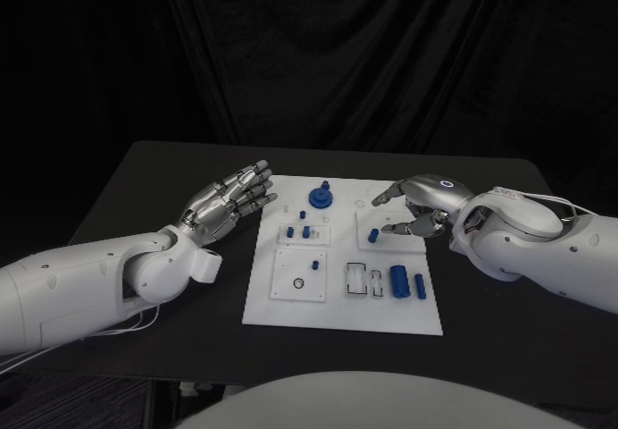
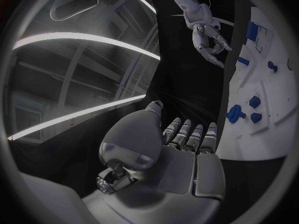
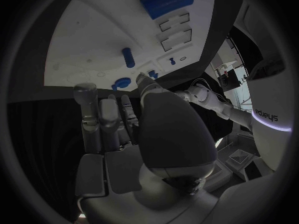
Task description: Assemble the parts on the task board
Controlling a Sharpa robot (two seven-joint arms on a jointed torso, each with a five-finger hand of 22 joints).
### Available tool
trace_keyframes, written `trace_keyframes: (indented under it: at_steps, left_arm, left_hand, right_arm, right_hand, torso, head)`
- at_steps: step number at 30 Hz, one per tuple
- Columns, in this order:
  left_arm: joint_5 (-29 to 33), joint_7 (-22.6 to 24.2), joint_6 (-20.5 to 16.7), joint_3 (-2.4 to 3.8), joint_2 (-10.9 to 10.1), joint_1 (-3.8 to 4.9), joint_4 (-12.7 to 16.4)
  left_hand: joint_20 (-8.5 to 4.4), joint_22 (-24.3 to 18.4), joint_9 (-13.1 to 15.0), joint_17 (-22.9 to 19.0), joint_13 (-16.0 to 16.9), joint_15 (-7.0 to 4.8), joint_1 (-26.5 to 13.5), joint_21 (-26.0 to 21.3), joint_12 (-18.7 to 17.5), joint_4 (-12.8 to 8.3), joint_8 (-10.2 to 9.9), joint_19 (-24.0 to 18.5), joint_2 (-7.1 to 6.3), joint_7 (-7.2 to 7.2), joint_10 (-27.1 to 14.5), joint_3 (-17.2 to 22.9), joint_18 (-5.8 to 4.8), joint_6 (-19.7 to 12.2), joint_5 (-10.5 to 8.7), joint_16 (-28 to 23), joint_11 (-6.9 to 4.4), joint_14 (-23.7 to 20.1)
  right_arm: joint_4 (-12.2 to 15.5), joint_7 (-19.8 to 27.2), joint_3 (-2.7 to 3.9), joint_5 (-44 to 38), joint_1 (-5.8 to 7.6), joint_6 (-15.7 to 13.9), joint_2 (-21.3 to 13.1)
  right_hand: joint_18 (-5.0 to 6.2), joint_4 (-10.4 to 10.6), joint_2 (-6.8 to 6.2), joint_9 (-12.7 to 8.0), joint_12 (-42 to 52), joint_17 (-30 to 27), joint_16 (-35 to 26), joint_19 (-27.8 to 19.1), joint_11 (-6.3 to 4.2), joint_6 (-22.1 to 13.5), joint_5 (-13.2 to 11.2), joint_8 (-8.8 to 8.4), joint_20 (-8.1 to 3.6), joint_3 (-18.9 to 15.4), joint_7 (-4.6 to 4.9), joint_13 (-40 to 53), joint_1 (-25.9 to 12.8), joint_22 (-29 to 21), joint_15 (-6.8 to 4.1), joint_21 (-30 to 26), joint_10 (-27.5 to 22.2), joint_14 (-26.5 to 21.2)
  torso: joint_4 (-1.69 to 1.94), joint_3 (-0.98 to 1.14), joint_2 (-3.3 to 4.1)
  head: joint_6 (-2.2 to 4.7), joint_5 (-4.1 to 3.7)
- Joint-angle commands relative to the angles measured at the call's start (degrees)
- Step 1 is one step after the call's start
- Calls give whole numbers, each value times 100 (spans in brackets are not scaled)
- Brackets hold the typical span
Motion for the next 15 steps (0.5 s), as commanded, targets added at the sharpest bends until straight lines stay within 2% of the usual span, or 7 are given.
trace_keyframes:
  at_steps: [1, 4, 8, 9, 13, 15]
  left_arm:
    - [15, 568, -80, 5, -3, -12, 7]
    - [15, 578, -58, 5, 4, -14, 3]
    - [15, 586, -20, 5, 17, -19, 4]
    - [15, 586, -11, 5, 19, -20, 4]
    - [15, 586, 16, 5, 17, -24, 5]
    - [15, 584, 25, 5, 14, -26, 4]
  left_hand:
    - [42, -44, -37, -12, -12, 32, -60, -6, -115, -37, -44, -24, 20, -363, 19, -41, 28, -355, -50, -60, -14, -23]
    - [70, -60, -41, -12, -17, 59, -72, -5, -176, -49, -49, -21, 35, -430, 1, -50, 31, -403, -52, -65, 5, -26]
    - [124, -75, -35, -8, -15, 132, -76, -4, -189, -61, -42, -16, 57, -371, -9, -48, 14, -376, -48, -48, 77, -20]
    - [138, -79, -35, -6, -12, 149, -71, -3, -180, -68, -42, -14, 61, -354, -6, -45, 10, -376, -43, -39, 116, -17]
    - [158, -85, -35, -4, -11, 175, -69, -3, -179, -74, -42, -11, 68, -341, -7, -40, 5, -378, -42, -26, 163, -12]
    - [171, -88, -35, -3, -8, 191, -67, -2, -164, -79, -41, -9, 72, -333, -2, -37, 2, -373, -40, -17, 191, -8]
  right_arm:
    - [-39, -43, -3, 85, -84, 14, -6]
    - [-82, -35, -5, 86, -141, 25, 14]
    - [-161, -9, -5, 87, -228, 19, 66]
    - [-178, 0, -5, 87, -242, 14, 78]
    - [-239, 29, -5, 88, -291, -4, 134]
    - [-266, 40, -4, 88, -305, -12, 164]
  right_hand:
    - [-75, -9, 25, -23, 79, 16, 32, 39, -11, 66, -75, -11, 18, -12, -11, 16, -113, 459, 67, 21, 196, 8]
    - [-76, -25, 56, -21, 150, 30, 50, 57, -12, 192, -77, 35, 31, 10, 36, 33, -124, 465, 76, 31, 383, 19]
    - [-73, -59, 73, -7, 175, 24, 54, 69, -30, 337, -29, 88, 27, 36, 94, 36, -66, 468, 64, 28, 484, 19]
    - [-70, -106, 88, -9, 192, 12, 51, 71, -44, 361, 67, 88, 18, 63, 106, 40, 15, 468, 52, 18, 541, 16]
    - [-69, -212, 106, -18, 211, 14, 56, 77, -67, 390, 221, 75, -1, 104, 113, 46, 166, 469, 30, 6, 632, 21]
    - [-68, -292, 115, -26, 218, -5, 48, 80, -80, 392, 358, 60, -15, 136, 123, 48, 264, 470, 18, 0, 682, 15]
  torso:
    - [-10, 15, 9]
    - [-2, 15, 8]
    - [20, 20, 15]
    - [27, 24, 17]
    - [-5, 22, 12]
    - [-6, 19, 13]
  head:
    - [-1, -22]
    - [-1, -38]
    - [-1, -53]
    - [-1, -59]
    - [-1, -27]
    - [-1, -24]
